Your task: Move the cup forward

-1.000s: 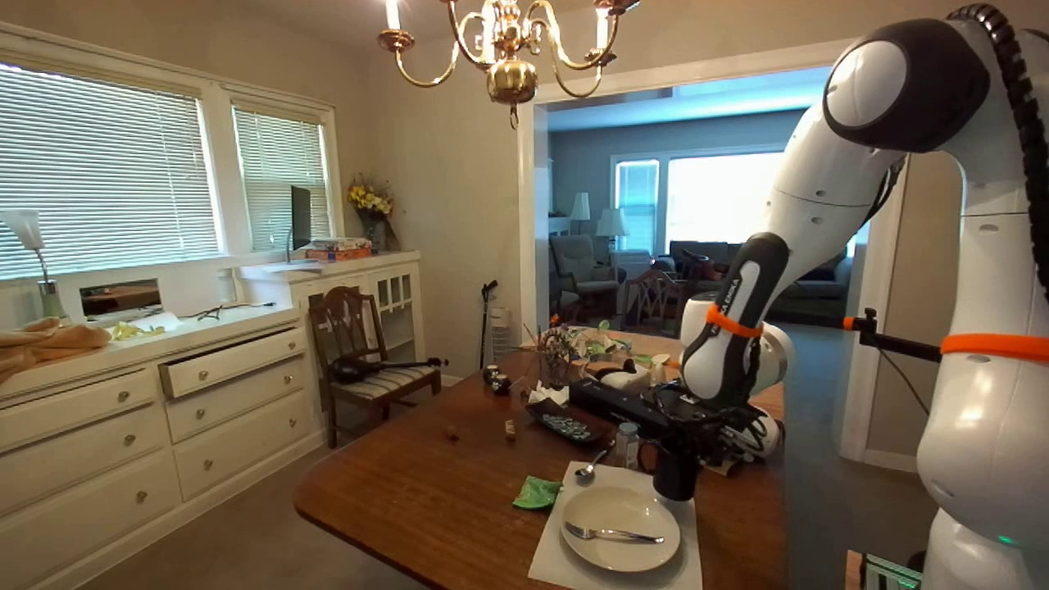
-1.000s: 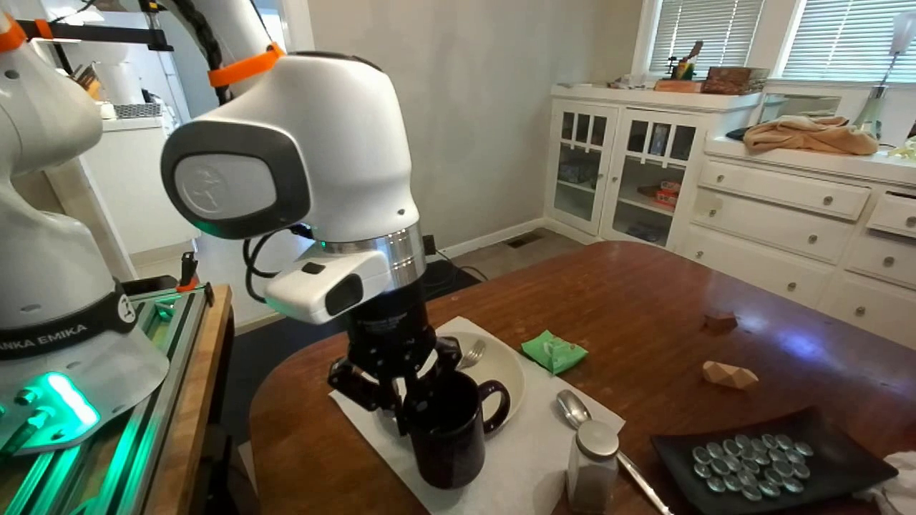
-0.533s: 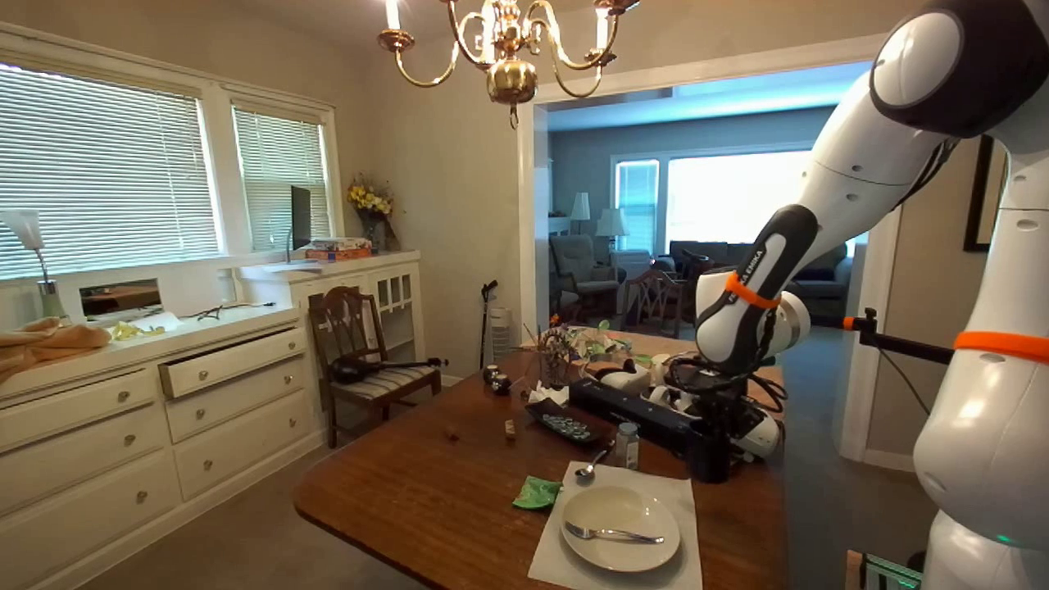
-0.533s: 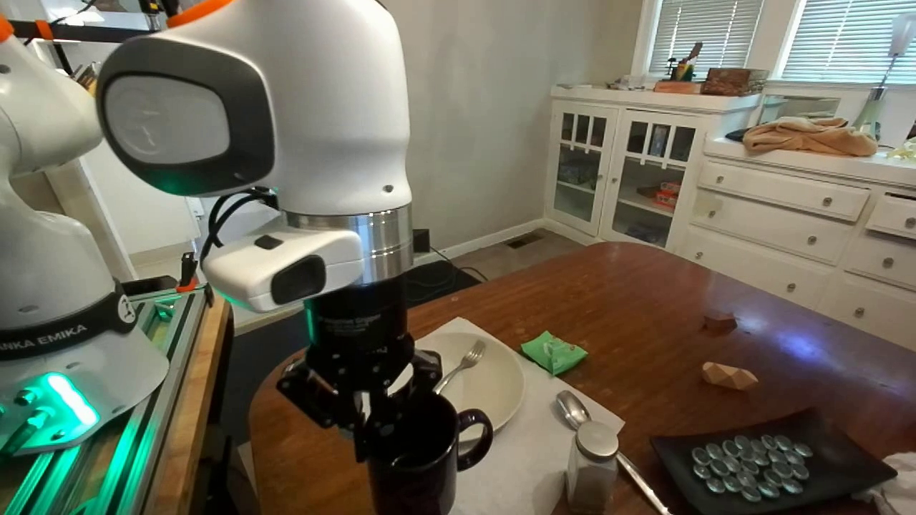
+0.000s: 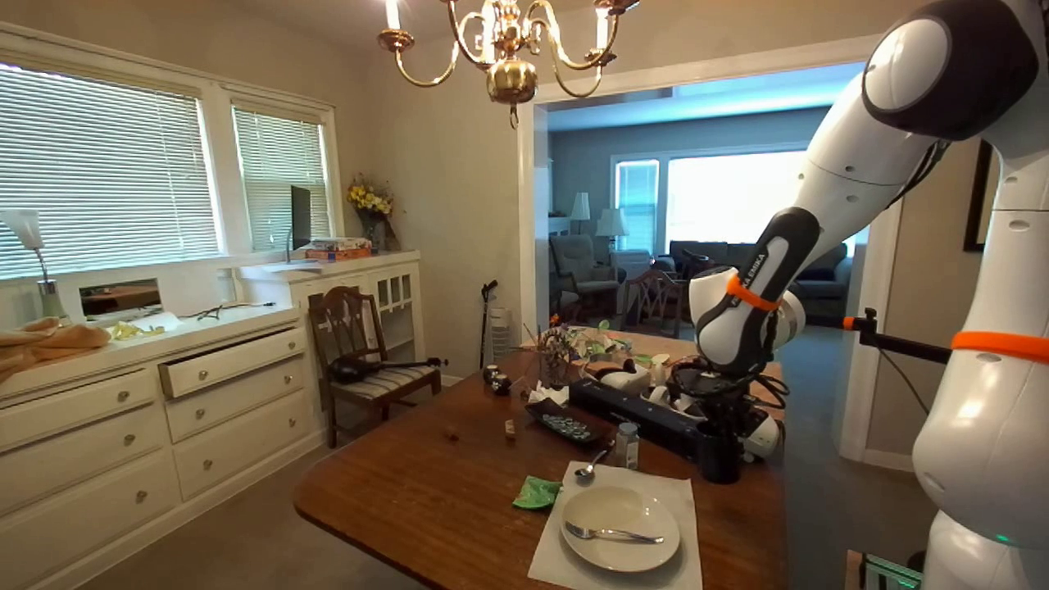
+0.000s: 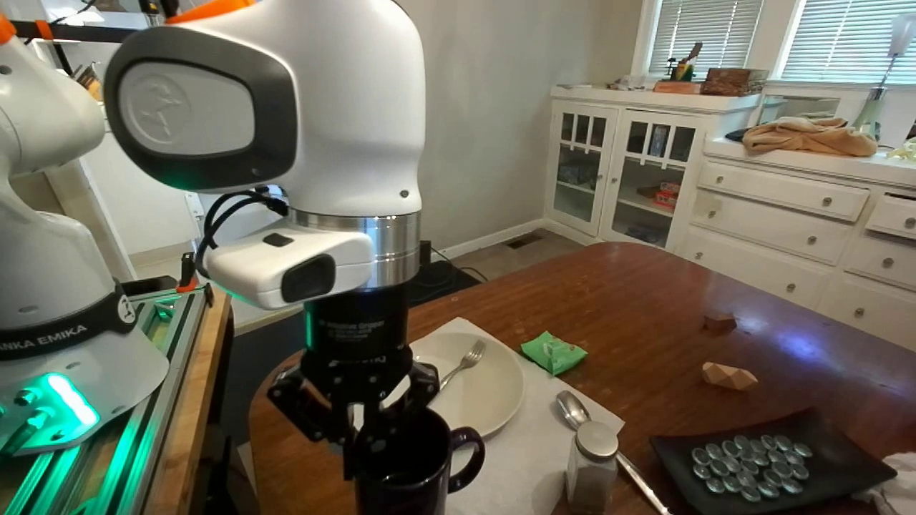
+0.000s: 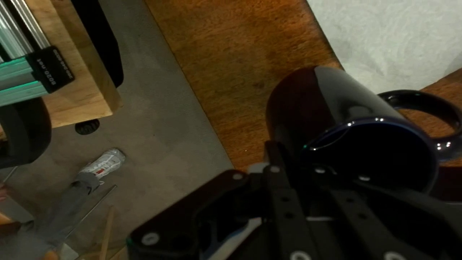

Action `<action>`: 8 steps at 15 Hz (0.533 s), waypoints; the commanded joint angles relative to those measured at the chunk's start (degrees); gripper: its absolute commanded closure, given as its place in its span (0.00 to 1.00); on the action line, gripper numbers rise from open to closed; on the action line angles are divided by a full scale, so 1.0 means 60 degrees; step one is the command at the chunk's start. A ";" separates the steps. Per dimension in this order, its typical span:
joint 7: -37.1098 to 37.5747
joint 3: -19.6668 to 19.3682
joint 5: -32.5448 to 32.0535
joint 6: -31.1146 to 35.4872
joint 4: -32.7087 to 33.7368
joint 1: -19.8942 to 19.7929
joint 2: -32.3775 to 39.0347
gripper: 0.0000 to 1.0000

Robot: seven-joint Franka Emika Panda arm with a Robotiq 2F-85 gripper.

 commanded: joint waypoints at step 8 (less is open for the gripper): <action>0.0177 -0.0396 -0.2691 0.2121 -0.0079 -0.0021 0.0678 0.98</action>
